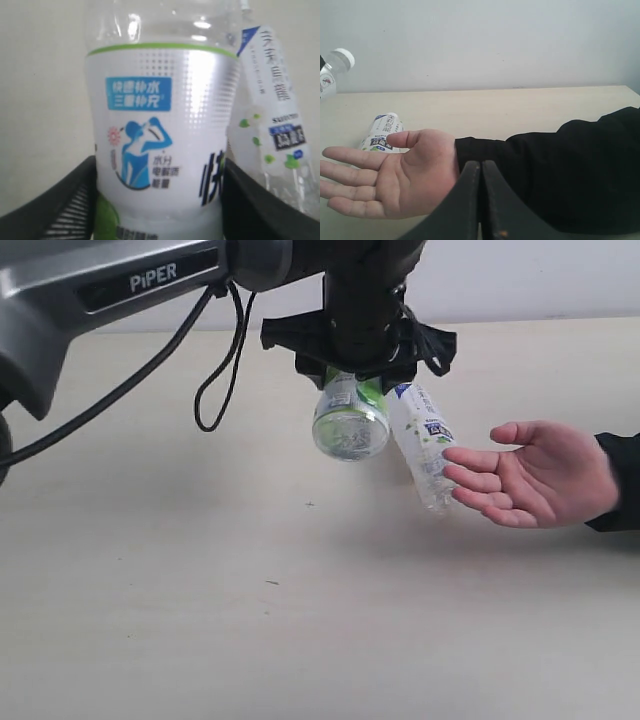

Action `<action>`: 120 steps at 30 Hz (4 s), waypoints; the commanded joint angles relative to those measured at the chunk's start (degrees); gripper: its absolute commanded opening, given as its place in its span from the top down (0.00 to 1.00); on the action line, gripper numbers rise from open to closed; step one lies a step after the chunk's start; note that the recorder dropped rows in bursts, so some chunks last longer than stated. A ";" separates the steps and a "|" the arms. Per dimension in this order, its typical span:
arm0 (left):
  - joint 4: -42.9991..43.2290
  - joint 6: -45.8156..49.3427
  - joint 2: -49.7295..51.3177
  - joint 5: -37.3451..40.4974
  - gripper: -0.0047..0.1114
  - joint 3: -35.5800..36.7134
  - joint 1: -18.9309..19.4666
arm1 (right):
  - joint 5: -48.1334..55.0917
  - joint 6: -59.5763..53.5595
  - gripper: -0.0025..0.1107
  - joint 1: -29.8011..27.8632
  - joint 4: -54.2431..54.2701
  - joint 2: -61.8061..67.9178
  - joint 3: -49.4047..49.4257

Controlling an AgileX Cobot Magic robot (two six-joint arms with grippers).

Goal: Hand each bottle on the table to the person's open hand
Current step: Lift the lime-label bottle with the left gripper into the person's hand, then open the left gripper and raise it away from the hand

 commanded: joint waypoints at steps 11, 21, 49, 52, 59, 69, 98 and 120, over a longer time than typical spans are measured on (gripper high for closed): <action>2.52 -8.62 -9.81 -1.62 0.96 -0.28 -8.18 | -0.28 -0.06 0.98 -0.26 -0.12 -0.29 0.23; -1.00 -16.22 -9.67 -10.19 0.96 -0.28 -11.81 | -0.28 -0.06 0.98 -0.26 -0.12 -0.29 0.23; -7.20 -22.10 3.15 -19.57 0.96 -0.28 -13.43 | -0.28 -0.06 0.98 -0.26 -0.12 -0.29 0.23; -7.19 -21.96 3.15 -19.57 0.96 -0.28 -13.43 | -0.28 -0.06 0.98 -0.26 -0.12 -0.29 0.23; -7.32 -21.72 3.15 -19.57 0.94 -0.28 -13.43 | -0.28 -0.06 0.98 -0.26 -0.12 -0.29 0.23; -7.44 -19.73 3.15 -19.57 0.38 -0.28 -13.43 | -0.28 -0.06 0.98 -0.26 -0.12 -0.29 0.23; -0.46 -2.93 -11.44 -5.07 0.19 -0.28 -12.75 | -0.28 -0.06 0.98 -0.26 -0.12 -0.29 0.23; 6.01 3.28 -28.75 -4.45 0.96 19.71 -12.78 | -0.28 -0.06 0.98 -0.26 -0.12 -0.29 0.23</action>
